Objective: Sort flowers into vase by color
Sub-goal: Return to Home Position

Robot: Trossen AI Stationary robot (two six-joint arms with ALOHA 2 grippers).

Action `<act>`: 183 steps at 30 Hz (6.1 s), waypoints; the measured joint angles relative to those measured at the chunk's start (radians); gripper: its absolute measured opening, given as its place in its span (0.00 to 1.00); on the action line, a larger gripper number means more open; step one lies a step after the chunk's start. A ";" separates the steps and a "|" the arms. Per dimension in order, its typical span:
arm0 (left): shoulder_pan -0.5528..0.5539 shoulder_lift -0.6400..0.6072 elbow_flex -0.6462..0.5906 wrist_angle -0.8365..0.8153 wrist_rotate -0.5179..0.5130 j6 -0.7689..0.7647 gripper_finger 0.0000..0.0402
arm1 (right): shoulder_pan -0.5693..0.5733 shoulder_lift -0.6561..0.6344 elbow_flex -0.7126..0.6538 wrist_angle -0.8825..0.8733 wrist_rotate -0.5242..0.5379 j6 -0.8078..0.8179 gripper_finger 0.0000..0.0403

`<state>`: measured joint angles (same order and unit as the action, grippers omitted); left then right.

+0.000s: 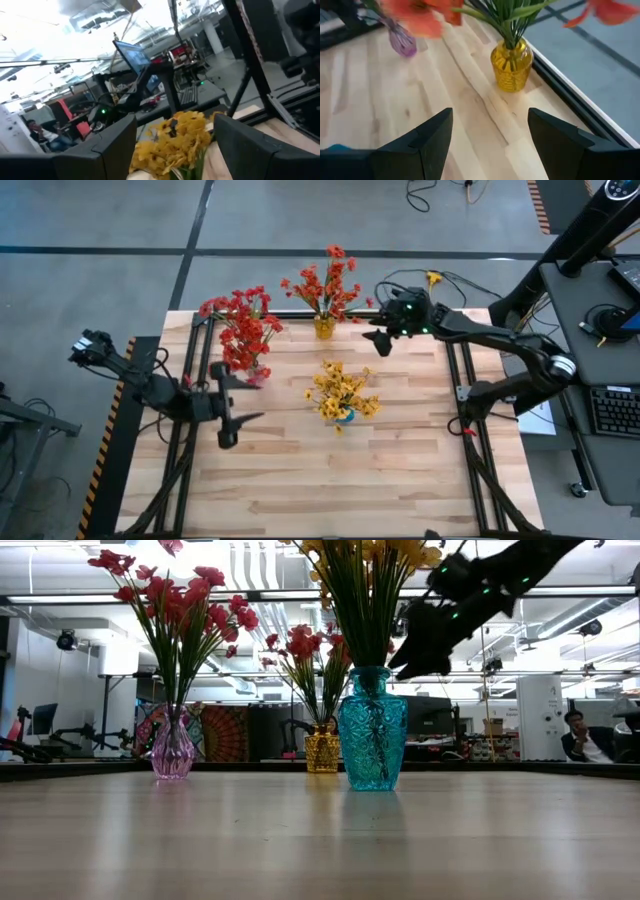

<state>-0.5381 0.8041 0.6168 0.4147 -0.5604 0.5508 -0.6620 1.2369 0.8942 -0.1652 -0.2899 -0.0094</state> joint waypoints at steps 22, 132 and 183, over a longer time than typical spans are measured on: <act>0.001 0.165 0.210 -0.131 0.021 -0.154 0.61 | 0.252 -0.495 -0.456 0.383 -0.006 -0.141 0.62; 0.345 -0.653 -0.606 -0.292 0.782 -0.460 0.61 | 0.249 -1.050 -0.720 0.308 -0.210 -0.117 0.62; 0.345 -0.549 -0.595 -0.326 0.701 -0.459 0.61 | 0.249 -1.201 -0.822 0.221 -0.076 0.174 0.62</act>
<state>-0.1928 0.2549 0.0216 0.0886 0.1402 0.0917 -0.4129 0.0357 0.0719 0.0563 -0.3656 0.1646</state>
